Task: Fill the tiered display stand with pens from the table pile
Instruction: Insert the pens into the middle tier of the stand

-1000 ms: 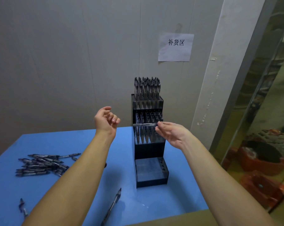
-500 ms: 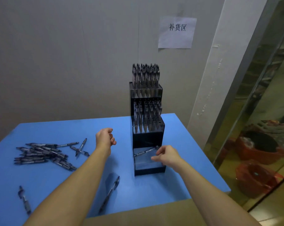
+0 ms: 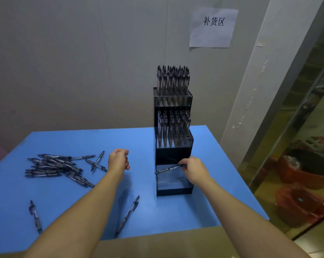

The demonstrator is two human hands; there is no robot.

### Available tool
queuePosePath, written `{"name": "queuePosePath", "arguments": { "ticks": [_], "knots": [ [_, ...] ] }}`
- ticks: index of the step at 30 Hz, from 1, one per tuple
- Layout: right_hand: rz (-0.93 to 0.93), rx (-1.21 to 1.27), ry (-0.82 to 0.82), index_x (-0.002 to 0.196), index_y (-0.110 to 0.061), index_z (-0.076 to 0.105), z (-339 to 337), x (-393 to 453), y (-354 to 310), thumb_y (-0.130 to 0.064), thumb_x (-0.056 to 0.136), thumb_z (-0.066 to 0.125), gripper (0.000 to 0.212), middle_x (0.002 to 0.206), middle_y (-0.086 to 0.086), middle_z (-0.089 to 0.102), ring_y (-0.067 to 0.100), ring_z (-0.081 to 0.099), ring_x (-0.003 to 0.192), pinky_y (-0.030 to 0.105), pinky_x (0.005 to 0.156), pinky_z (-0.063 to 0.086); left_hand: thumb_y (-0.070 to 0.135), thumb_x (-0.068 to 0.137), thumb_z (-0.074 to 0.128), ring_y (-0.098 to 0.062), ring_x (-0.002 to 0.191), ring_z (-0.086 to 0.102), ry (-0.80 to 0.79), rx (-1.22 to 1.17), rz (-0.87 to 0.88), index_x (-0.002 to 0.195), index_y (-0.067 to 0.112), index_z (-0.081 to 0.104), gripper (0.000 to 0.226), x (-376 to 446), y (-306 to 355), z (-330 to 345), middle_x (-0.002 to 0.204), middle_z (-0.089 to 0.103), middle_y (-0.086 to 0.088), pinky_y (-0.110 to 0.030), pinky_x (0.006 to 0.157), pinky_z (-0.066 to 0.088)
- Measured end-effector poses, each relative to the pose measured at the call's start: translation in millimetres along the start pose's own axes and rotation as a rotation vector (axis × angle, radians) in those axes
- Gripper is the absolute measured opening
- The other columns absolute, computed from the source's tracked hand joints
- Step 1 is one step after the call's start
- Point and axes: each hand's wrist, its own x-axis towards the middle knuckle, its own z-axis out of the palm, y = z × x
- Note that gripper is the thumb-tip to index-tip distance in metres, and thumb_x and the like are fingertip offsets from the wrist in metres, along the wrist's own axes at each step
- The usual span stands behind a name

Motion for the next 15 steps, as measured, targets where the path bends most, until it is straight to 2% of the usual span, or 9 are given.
{"name": "queuePosePath", "arguments": {
  "ticks": [4,8,11,15],
  "knots": [
    [-0.047,-0.086,0.018,0.109,-0.019,0.068,-1,-4,1,-0.004,0.095,0.056,0.024,0.106,0.001,0.047,0.027,0.055,0.091,0.034,0.073,0.048,0.006,0.095,0.051,-0.02,0.052,0.029,-0.001,0.012,-0.001,0.087,0.01,0.055,0.01,-1,-1,-5,0.059,0.034,-0.003,-0.031,0.049,0.03],
    [-0.103,-0.081,0.064,0.105,-0.019,0.064,-6,-10,5,-0.008,0.095,0.055,0.018,0.107,-0.002,0.045,0.022,0.05,0.095,0.032,0.071,0.043,0.007,0.095,0.051,-0.02,0.053,0.029,-0.006,0.017,0.004,0.089,0.01,0.055,0.008,-3,2,-6,0.06,0.036,-0.003,-0.032,0.05,0.029],
    [-0.099,0.222,0.102,0.098,-0.019,0.062,-25,-13,4,-0.01,0.099,0.056,0.011,0.101,0.0,0.061,0.021,0.061,0.094,0.03,0.078,0.046,0.009,0.094,0.052,-0.02,0.052,0.029,-0.008,0.011,-0.003,0.09,0.011,0.056,0.006,-3,7,-6,0.06,0.036,-0.003,-0.031,0.049,0.028],
    [-0.023,0.789,0.199,0.092,-0.012,0.069,-67,-20,-9,-0.002,0.091,0.073,0.011,0.083,0.004,0.071,0.015,0.068,0.065,0.026,0.063,0.057,0.008,0.093,0.051,-0.02,0.052,0.03,-0.012,0.003,-0.009,0.092,0.01,0.056,0.005,-6,13,-2,0.061,0.036,-0.002,-0.03,0.046,0.028]
  ]
}}
